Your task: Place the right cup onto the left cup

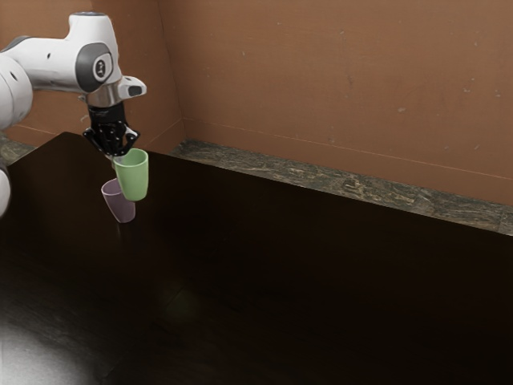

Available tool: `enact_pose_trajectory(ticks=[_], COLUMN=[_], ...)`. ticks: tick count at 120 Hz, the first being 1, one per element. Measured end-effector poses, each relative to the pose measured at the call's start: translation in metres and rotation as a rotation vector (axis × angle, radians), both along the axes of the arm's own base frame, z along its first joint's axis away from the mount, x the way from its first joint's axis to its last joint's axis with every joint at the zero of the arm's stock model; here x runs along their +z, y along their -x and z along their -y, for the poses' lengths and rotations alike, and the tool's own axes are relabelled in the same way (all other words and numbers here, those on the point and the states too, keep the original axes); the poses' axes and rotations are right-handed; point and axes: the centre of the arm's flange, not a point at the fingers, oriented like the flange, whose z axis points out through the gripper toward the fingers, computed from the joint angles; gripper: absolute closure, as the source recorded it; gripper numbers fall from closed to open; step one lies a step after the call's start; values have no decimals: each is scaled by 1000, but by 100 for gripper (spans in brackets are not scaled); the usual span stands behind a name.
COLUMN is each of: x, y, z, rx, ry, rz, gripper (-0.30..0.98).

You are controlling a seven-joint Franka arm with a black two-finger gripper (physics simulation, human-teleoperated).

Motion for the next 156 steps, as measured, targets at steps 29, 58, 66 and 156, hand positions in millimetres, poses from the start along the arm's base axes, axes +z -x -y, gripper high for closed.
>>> enact_pose_trajectory(ticks=[29, 58, 66, 156], x=[-7, -19, -19, -24], y=[21, 25, 19, -6], z=[-65, -100, -103, -154], rx=[2, -39, -57, -183], ry=[43, 83, 79, 115], rz=[-4, 3, 8, 18], gripper=[79, 79, 79, 79])
